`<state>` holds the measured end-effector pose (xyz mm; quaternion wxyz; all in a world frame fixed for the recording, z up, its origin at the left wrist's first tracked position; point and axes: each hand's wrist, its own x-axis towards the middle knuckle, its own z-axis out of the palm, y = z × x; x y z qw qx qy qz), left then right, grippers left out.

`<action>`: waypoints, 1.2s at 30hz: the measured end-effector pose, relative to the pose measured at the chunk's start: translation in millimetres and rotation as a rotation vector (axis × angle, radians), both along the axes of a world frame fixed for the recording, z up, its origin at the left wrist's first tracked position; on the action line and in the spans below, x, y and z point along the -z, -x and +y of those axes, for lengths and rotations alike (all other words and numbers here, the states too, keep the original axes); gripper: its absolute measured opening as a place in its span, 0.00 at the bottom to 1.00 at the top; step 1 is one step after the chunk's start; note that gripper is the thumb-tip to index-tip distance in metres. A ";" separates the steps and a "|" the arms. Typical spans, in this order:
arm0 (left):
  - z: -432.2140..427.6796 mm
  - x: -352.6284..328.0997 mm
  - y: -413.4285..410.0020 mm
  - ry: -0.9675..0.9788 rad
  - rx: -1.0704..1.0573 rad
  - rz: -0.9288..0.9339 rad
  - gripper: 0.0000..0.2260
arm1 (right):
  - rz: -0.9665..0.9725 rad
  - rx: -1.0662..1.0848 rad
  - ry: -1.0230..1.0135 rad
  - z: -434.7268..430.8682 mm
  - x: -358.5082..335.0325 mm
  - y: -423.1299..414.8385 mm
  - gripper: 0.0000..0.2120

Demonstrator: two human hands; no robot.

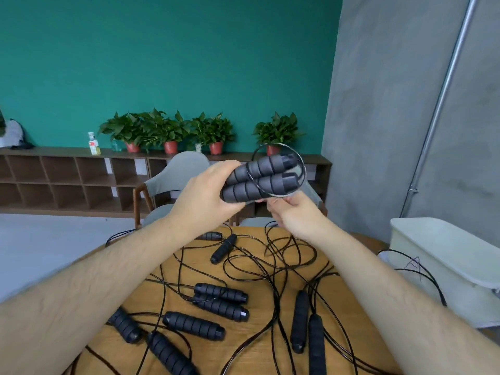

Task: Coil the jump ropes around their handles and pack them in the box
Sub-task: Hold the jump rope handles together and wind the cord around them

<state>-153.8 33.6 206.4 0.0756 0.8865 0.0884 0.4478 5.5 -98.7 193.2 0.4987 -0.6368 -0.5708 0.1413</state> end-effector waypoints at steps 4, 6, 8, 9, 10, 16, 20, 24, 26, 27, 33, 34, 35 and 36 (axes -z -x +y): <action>16.3 -3.2 -2.1 0.080 -0.163 0.017 0.13 | -0.152 0.096 0.021 0.3 20.6 3.9 0.16; 26.8 -4.9 -2.2 0.098 -0.275 0.046 0.14 | -0.290 0.116 0.053 -5.0 24.3 10.8 0.16; 35.6 -5.7 -1.7 0.059 -0.426 0.134 0.10 | -0.435 0.110 0.093 -10.6 25.0 18.7 0.16; 37.3 -4.8 -1.3 0.020 -0.498 0.198 0.08 | -0.524 0.109 0.126 -11.9 23.8 21.4 0.16; 37.5 -2.4 -1.6 -0.028 -0.554 0.266 0.07 | -0.628 0.116 0.161 -12.6 21.4 24.8 0.16; 20.0 15.4 -12.4 -0.317 -0.573 0.563 0.12 | -1.059 0.167 0.013 -14.6 -3.6 35.2 0.15; 18.6 24.8 -7.6 -0.438 -0.287 0.505 0.16 | -1.113 0.200 -0.019 -17.3 -28.7 11.8 0.17; 8.1 23.2 -0.3 -0.409 0.063 0.502 0.14 | -0.948 0.152 0.023 -17.7 -36.0 -11.7 0.15; -3.7 19.8 3.9 -0.276 0.170 0.478 0.12 | -0.732 0.102 0.016 -15.4 -31.1 -21.2 0.14; -9.7 17.7 5.2 -0.183 0.192 0.445 0.14 | -0.591 0.064 -0.022 -16.6 -29.3 -21.2 0.13; -34.9 3.1 -2.0 0.346 0.167 0.225 0.21 | -0.037 0.013 0.129 -20.6 4.0 0.2 0.11; -34.9 1.9 -4.1 0.374 0.124 0.198 0.22 | -0.061 0.059 0.114 -18.5 11.3 5.2 0.13; -33.6 1.5 -6.5 0.380 0.076 0.184 0.22 | -0.081 0.102 0.064 -15.7 18.0 8.3 0.15; -32.5 1.6 -8.8 0.375 0.031 0.178 0.22 | -0.084 0.138 0.047 -12.2 22.8 10.1 0.15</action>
